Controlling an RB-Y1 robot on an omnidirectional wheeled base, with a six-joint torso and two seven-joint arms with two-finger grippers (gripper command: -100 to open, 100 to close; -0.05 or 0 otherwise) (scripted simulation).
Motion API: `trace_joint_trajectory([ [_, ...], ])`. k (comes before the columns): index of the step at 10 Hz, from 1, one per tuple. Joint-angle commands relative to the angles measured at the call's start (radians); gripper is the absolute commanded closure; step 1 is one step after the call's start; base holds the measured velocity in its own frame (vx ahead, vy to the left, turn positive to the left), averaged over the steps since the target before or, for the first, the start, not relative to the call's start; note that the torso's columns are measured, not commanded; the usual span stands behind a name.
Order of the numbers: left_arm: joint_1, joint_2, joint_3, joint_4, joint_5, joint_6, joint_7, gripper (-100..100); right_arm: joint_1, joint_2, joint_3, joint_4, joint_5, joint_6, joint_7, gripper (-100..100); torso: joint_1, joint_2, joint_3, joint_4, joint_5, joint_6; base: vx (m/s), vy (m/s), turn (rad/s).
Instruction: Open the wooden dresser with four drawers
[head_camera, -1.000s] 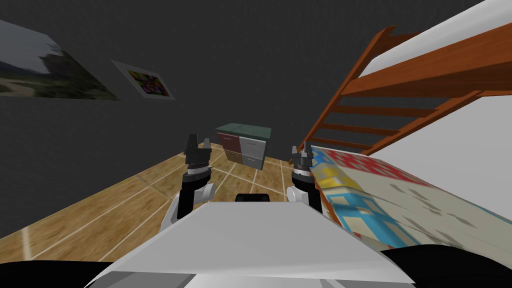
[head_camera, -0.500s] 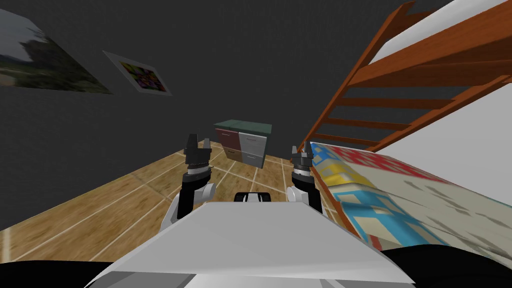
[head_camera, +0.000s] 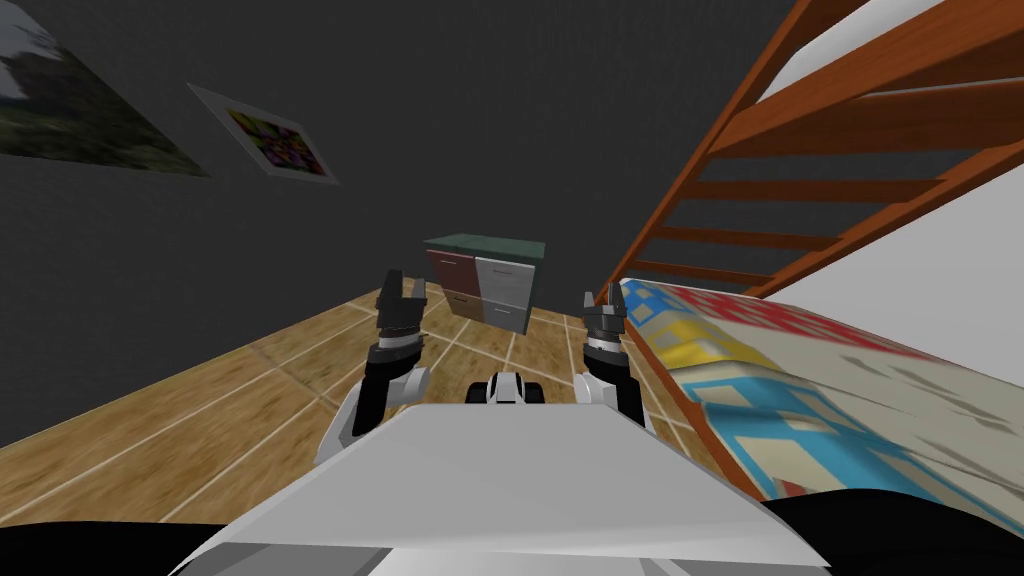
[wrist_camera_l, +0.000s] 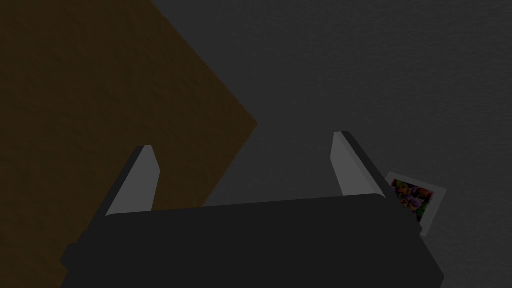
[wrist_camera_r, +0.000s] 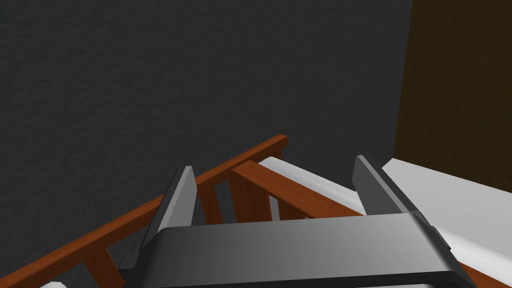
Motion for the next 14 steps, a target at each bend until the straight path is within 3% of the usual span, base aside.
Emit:
trace_joint_trajectory([
  [1,-0.007,0.055,-0.001,0.039,-0.005,-0.024,-0.014,-100,0.0,0.0,0.0,0.0,0.0,0.0,0.0,0,0.0,0.001,-0.001,0.001,0.0,0.0,0.074,-0.015,-0.009],
  [7,-0.033,0.121,-0.004,0.174,-0.024,-0.101,-0.059,-100,0.0,0.0,0.0,0.0,0.0,0.0,0.0,0,0.0,0.003,0.0,0.002,0.0,0.0,0.103,-0.013,-0.014],
  [14,-0.074,0.138,-0.01,0.385,-0.052,-0.222,-0.13,-100,0.0,0.0,0.0,0.0,0.0,0.0,0.0,0,0.0,0.002,0.0,0.001,0.0,0.0,0.138,-0.032,-0.017],
])
